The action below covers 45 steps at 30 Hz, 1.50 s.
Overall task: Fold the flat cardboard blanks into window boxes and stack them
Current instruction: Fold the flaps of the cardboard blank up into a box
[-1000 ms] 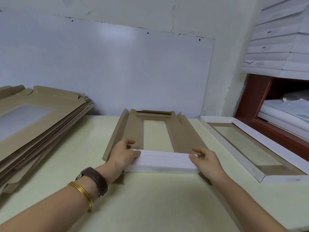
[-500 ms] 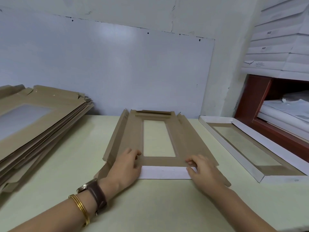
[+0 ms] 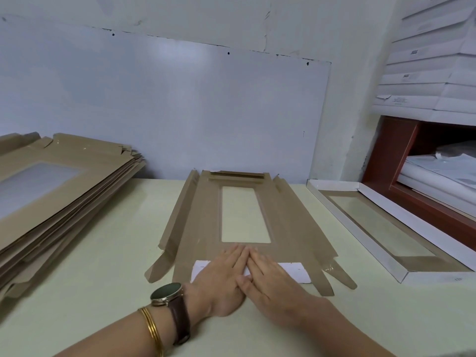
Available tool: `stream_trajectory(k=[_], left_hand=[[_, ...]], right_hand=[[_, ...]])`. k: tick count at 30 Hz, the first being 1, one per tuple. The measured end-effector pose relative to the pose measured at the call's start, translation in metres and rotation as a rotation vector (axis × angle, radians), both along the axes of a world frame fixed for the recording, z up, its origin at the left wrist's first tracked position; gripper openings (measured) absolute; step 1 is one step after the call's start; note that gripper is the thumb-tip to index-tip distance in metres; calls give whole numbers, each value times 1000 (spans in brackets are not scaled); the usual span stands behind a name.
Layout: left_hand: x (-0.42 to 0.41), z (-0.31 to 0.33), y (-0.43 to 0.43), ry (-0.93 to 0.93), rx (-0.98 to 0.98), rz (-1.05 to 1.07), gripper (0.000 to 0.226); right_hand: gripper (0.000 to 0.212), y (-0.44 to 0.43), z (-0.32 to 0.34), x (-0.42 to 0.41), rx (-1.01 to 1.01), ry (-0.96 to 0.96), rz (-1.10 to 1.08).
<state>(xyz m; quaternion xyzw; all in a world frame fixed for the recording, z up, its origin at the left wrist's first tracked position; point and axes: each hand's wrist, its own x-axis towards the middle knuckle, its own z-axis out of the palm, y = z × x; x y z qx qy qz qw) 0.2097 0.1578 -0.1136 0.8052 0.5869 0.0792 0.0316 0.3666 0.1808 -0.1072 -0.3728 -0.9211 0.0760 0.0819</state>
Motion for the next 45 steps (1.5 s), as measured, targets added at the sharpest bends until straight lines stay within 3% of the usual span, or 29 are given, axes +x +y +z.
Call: stream_trajectory(k=[6,16,25,32,37,40,42,45], left_hand=[[0,4,-2,143,-110,34,67],[-25,13,-10,110,-210,162,83],[-55,19,-19,185,-189,198,90],[-54,16,-22,139,-41,217,96],[-53,23,-28,-7,185,78,87],[-47,29,-30,-71,286,-27,59],[-42,33,-31,-100,311,-79,40],[-41,33,-29,-135,283,-83,47]], right_hand=[[76,2,2,7,-72,-85,-23],[87,17,9,54,-152,-238,-180],[101,28,7,87,-87,-235,-235],[84,28,5,91,-59,-59,-210],[66,18,10,89,20,97,-75],[54,17,13,85,120,117,-45],[61,18,13,84,148,121,-68],[61,18,14,83,180,150,-83]])
